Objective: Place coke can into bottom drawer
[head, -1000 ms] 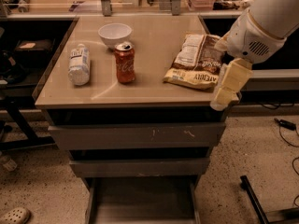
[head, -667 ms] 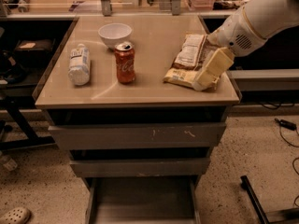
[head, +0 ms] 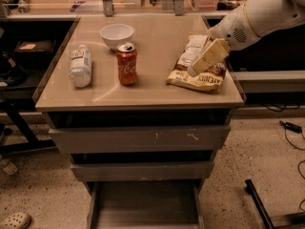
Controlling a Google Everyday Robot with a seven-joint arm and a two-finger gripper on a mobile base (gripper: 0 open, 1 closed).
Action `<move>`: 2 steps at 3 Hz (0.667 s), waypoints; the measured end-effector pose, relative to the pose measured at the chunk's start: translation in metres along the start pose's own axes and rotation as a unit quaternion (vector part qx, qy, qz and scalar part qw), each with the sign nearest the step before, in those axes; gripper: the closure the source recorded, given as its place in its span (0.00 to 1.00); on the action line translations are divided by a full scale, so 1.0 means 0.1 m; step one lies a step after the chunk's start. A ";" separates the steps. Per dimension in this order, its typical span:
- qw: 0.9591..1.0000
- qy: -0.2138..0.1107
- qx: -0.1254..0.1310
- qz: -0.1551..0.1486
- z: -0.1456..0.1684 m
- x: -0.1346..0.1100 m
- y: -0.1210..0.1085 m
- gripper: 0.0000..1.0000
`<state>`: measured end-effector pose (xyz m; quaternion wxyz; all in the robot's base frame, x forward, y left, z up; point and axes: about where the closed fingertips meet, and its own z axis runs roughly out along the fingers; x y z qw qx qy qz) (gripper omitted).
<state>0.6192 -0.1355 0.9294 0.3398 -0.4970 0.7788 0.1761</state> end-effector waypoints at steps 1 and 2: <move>1.000 -0.009 -0.005 0.000 0.05 -0.03 -0.02 0.00; 0.997 -0.064 -0.034 0.007 0.32 -0.12 0.10 0.00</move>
Offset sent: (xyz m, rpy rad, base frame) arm 0.0061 0.0881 -0.0166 0.3742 -0.0295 0.1146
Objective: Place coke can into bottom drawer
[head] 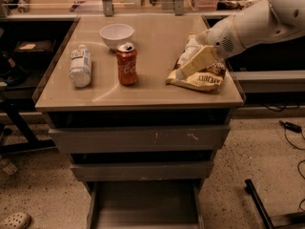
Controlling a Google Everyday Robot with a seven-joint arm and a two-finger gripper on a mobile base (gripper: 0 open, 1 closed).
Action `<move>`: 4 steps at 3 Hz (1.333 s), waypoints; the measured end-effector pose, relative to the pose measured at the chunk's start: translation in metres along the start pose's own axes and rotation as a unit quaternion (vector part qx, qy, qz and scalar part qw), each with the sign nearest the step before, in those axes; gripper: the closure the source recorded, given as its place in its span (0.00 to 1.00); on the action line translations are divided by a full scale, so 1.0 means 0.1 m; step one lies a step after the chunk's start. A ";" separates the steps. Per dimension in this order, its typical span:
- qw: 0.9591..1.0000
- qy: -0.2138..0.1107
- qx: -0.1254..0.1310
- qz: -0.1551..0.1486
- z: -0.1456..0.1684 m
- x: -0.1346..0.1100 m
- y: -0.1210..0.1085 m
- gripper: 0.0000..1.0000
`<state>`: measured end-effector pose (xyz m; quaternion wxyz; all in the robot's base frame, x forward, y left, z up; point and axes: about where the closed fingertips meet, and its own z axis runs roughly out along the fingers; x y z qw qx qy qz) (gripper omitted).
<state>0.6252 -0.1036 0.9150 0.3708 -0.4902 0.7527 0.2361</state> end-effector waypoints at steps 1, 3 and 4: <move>0.997 -0.050 -0.057 -0.011 0.47 -0.24 0.23 0.00; 0.996 -0.057 -0.061 -0.010 0.67 -0.23 0.23 0.00; 0.997 -0.064 -0.051 -0.007 0.90 -0.21 0.03 0.00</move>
Offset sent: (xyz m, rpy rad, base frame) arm 0.0005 0.0513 -0.0091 0.1018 0.0063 0.0946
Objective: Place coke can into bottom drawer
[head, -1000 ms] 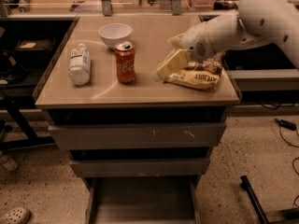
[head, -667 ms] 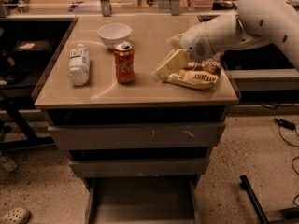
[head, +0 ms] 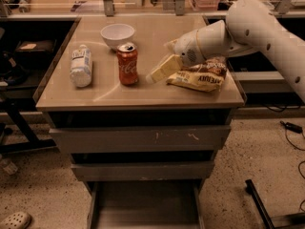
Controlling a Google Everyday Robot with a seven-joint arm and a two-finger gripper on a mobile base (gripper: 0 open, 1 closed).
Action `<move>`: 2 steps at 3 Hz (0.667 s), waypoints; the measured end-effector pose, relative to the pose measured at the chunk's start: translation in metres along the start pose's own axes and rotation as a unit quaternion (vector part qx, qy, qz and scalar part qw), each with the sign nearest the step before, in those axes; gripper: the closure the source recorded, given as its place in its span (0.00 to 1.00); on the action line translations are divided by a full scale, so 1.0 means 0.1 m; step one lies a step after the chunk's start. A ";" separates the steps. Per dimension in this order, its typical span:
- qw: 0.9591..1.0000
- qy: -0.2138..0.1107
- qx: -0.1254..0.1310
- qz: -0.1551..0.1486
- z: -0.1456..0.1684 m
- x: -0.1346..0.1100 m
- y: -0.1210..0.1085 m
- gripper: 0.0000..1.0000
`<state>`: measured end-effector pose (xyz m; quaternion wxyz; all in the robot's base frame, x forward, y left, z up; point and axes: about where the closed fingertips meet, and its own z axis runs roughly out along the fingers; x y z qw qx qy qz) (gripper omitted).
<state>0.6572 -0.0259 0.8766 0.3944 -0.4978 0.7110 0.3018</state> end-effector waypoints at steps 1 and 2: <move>1.000 -0.013 0.002 0.007 0.33 -0.04 -0.26 0.00; 1.000 -0.014 0.001 0.007 0.34 -0.05 -0.26 0.00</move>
Offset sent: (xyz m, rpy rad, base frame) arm 0.0510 0.0309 -0.0180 0.0454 0.0018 -0.0151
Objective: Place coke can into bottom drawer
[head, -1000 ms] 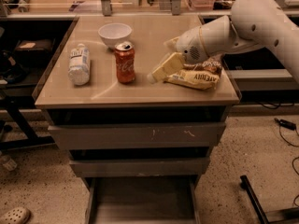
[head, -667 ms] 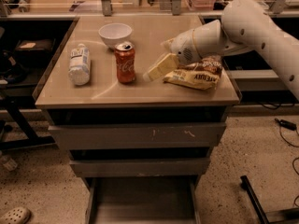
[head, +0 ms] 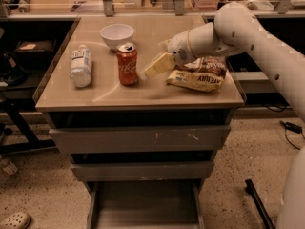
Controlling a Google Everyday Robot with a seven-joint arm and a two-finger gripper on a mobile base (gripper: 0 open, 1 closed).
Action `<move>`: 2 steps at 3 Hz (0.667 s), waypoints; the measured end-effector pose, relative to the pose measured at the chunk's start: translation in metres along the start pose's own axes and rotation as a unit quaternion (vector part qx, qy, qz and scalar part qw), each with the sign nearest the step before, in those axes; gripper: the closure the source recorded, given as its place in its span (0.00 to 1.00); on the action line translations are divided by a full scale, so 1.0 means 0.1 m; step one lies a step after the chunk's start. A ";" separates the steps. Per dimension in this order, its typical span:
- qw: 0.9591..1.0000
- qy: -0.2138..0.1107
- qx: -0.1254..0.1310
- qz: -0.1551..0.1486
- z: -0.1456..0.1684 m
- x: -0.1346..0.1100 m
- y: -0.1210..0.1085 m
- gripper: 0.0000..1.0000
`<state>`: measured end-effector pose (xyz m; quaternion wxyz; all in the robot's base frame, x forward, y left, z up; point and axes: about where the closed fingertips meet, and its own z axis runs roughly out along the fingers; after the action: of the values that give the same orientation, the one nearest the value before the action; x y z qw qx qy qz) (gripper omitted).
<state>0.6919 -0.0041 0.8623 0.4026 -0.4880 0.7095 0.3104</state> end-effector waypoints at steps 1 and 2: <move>1.000 0.002 -0.009 0.017 0.09 0.04 0.03 0.00; 0.999 -0.007 -0.024 0.022 0.27 -0.11 0.04 0.00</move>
Offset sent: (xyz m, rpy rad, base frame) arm 0.0162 0.0537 0.0088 0.0687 0.0607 0.0388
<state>0.6974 0.0250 0.8591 0.3883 -0.4797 0.7097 0.3397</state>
